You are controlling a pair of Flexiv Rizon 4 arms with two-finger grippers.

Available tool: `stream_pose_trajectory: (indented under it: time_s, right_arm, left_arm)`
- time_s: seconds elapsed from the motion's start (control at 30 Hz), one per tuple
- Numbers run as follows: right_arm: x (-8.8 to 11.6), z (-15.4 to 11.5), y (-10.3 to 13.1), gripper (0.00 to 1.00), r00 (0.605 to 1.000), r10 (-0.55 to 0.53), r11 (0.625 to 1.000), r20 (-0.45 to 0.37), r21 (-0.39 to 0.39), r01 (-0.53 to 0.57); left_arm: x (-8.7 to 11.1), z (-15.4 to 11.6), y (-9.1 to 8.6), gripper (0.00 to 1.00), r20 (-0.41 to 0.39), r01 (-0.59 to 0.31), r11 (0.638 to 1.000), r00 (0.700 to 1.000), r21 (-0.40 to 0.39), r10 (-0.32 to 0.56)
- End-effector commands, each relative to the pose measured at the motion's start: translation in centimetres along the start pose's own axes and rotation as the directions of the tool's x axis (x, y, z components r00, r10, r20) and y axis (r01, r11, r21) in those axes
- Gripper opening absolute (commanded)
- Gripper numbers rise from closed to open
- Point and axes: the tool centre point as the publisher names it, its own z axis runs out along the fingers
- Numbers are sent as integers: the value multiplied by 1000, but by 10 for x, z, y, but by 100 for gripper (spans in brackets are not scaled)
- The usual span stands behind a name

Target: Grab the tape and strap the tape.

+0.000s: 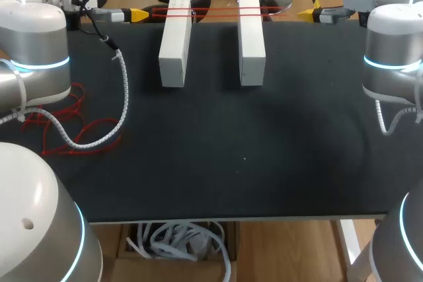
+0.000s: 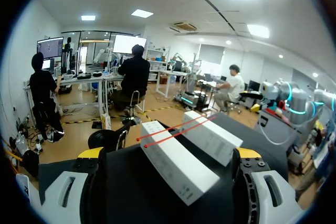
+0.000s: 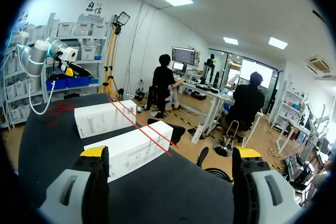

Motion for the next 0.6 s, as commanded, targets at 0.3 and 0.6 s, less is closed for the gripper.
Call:
stream_pose_trajectory:
  time_s: [0.3,0.6]
  right_arm:
    - [-1,0,-1,100,1000,0,1000,-2,-2,0]
    - [-1,0,-1,100,1000,0,1000,-2,-2,0]
  left_arm:
    - [0,1,1,100,1,-1,1000,1000,5,1]
    - [-1,1,1,100,-22,-33,999,999,20,34]
